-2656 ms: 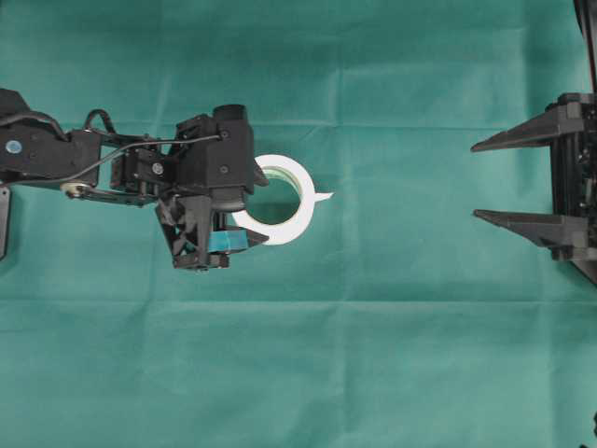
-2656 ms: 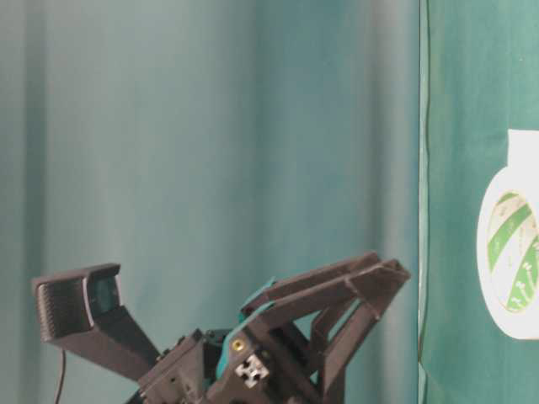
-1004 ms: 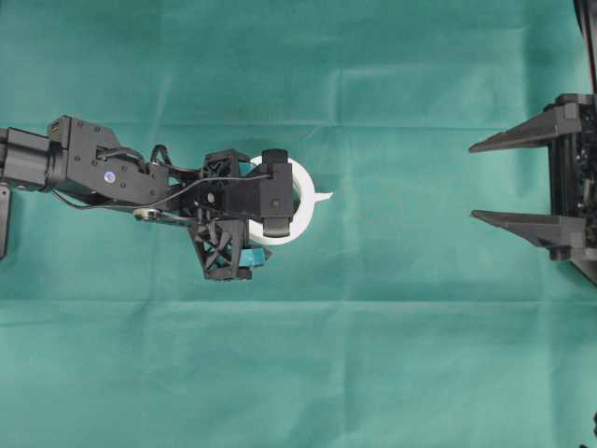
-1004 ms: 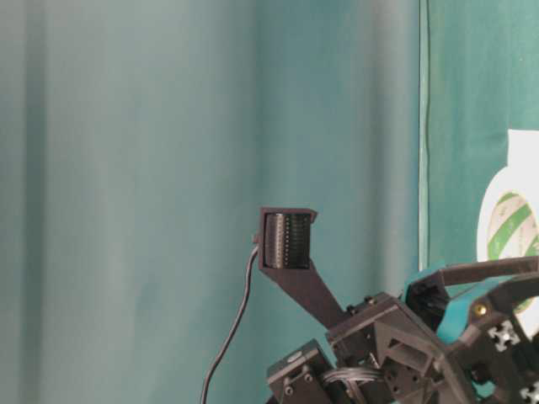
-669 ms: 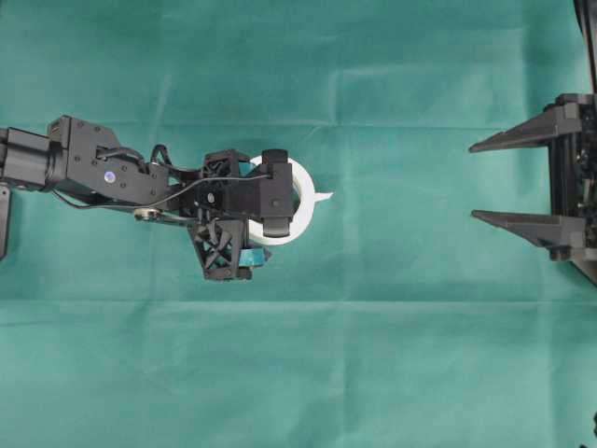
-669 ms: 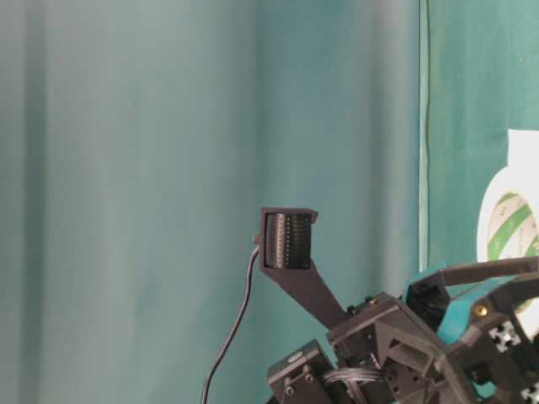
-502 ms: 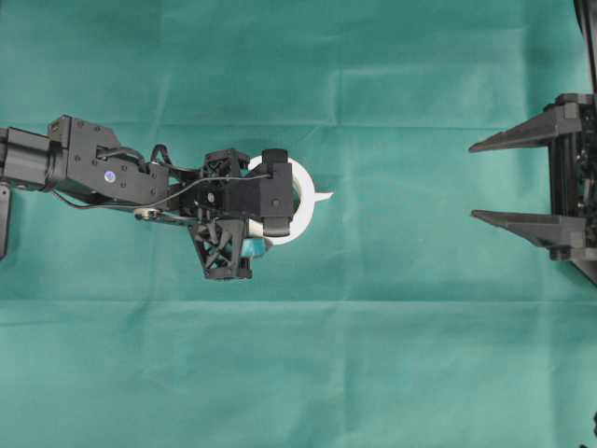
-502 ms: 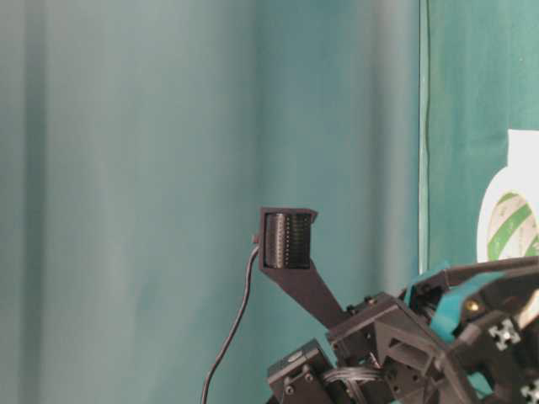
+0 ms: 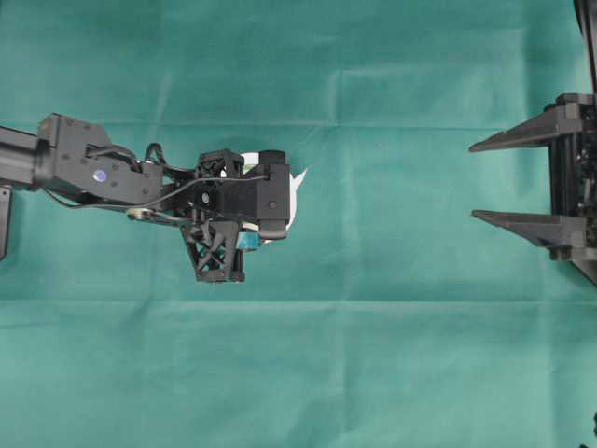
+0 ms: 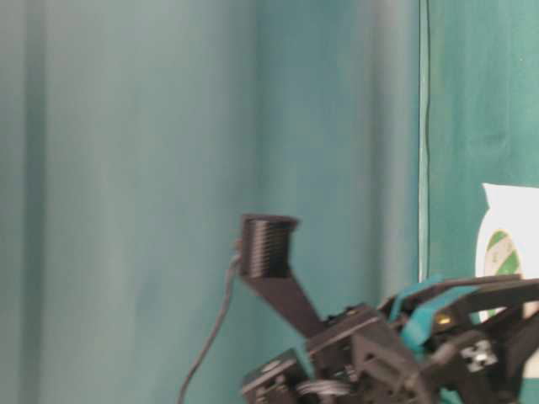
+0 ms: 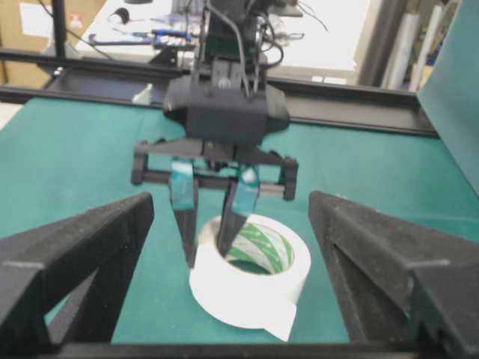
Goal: Peel off the duct tape with your right arm.
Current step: 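Lift the tape roll upright with the left gripper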
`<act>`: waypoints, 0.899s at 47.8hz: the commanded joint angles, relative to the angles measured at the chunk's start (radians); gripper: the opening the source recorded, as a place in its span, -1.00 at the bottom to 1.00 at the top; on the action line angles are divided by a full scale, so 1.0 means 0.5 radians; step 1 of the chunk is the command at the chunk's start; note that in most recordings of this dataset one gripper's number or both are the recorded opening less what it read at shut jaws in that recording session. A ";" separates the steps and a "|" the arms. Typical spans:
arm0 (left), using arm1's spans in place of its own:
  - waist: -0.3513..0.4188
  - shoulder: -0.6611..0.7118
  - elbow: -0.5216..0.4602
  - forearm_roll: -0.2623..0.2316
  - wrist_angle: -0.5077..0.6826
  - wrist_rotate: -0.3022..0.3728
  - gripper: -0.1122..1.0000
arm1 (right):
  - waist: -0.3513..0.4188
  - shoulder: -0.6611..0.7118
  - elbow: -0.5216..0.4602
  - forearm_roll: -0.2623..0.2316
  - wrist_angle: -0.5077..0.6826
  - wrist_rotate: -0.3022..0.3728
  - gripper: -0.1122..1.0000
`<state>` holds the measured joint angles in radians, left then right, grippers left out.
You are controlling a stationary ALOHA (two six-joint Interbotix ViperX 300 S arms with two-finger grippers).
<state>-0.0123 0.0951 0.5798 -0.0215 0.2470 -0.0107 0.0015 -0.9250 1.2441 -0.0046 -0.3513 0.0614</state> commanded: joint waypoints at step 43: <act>-0.071 -0.531 -0.549 0.012 0.684 0.187 -0.41 | 0.003 0.064 0.009 -0.003 -0.021 0.003 0.45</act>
<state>-0.0430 -0.1396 0.3666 -0.0184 0.5706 0.0736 0.0015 -0.9035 1.2563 -0.0046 -0.3528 0.0614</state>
